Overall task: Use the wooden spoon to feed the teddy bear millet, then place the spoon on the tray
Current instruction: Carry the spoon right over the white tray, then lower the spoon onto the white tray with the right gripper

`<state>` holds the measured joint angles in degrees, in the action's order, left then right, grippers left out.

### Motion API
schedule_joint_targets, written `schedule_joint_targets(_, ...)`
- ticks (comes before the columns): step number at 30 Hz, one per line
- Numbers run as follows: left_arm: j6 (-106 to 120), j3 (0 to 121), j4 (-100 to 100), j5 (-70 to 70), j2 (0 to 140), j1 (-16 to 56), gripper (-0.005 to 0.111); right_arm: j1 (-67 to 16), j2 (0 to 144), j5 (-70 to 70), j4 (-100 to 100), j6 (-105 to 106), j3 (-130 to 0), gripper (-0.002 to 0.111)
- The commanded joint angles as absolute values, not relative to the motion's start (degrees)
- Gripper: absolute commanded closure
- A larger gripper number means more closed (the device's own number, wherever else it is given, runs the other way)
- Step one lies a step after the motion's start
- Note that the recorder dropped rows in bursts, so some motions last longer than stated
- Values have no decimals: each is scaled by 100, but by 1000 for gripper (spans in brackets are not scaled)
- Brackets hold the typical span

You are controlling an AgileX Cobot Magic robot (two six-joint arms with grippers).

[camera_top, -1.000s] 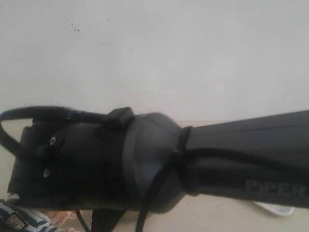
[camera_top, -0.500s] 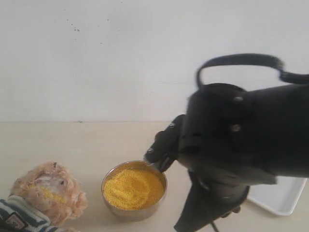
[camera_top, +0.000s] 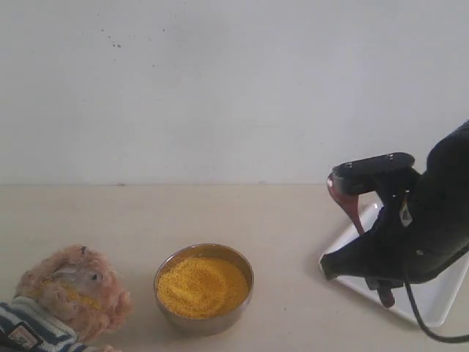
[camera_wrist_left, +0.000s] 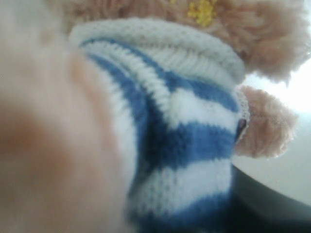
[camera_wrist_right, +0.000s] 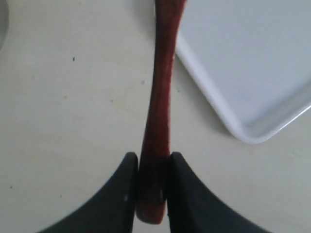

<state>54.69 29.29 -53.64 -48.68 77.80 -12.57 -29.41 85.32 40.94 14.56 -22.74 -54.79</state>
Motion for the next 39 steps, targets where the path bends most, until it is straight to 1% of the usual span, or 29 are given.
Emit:
schedule_joint_targets(1, 5501, 2922, -5458, -4912, 7737, -1279, 101, -2264, 8471, 3616, 877, -1724, -5445, 109)
schedule_joint_targets(6, 5501, 2922, -5458, -4912, 7737, -1279, 101, -1841, 8896, 3985, 586, -1089, -5701, 109)
schedule_joint_targets(20, 5501, 2922, -5458, -4912, 7737, -1279, 101, -1758, 10623, 4222, 482, -994, -7182, 109)
schedule_joint_targets(24, 5501, 2922, -5458, -4912, 7737, -1279, 101, -1560, 11021, 4357, 478, -994, -7545, 109)
schedule_joint_targets(31, 5501, 2922, -5458, -4912, 7737, -1279, 101, -902, 11252, 4363, 478, -832, -7609, 109)
schedule_joint_targets(39, 5501, 2922, -5458, -4912, 7737, -1279, 101, -648, 11265, 3958, 497, -696, -7609, 109)
